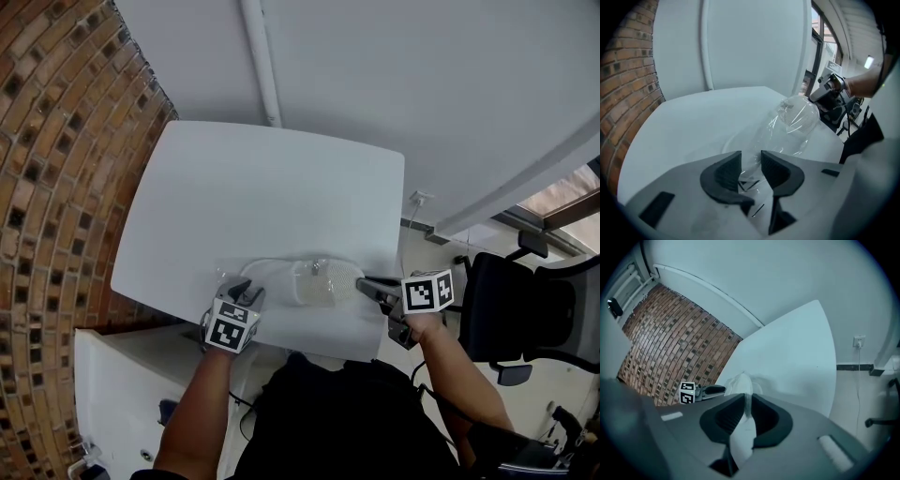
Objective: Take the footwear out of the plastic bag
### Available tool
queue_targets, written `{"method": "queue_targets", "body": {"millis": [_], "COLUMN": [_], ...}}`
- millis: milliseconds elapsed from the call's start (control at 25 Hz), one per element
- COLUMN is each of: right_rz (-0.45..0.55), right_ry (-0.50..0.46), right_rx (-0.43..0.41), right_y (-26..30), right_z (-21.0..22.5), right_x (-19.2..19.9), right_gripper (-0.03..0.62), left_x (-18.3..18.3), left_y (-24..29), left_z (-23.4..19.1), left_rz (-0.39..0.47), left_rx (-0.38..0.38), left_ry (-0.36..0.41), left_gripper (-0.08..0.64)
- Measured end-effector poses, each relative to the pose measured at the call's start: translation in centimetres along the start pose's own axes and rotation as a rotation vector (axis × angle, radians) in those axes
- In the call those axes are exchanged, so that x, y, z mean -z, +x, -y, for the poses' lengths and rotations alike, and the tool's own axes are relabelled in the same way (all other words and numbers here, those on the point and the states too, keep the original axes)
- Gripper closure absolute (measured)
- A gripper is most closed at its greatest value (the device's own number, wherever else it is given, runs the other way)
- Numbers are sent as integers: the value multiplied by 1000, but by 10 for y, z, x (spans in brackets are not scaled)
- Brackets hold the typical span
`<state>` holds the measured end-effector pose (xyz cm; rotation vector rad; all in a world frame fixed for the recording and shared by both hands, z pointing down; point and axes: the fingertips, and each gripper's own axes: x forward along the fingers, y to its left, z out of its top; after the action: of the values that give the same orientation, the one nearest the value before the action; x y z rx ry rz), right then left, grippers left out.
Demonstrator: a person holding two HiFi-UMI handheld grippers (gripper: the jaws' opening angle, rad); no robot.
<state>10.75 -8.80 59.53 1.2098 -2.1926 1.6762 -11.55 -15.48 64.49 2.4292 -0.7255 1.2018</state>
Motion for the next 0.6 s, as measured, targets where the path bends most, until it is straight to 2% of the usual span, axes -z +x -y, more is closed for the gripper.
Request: {"method": "queue_targets", "body": {"millis": [80, 200, 360, 600], "right_rz": [4, 10, 11, 23], "right_ry": [-8, -22, -14, 1], "right_rx": [9, 21, 4, -21], "right_y": [0, -2, -3, -13], "right_z": [1, 1, -2, -1], "right_x": [0, 0, 1, -2], "right_gripper": [542, 543, 545, 545], "left_x": [0, 0, -2, -1], "left_y": [0, 0, -1, -5], "left_z": [-1, 1, 7, 4], "left_rz": [4, -14, -40, -57], "left_rx": [8, 16, 31, -8], "left_ry": [-27, 10, 77, 119], "left_gripper": [422, 432, 546, 541]}}
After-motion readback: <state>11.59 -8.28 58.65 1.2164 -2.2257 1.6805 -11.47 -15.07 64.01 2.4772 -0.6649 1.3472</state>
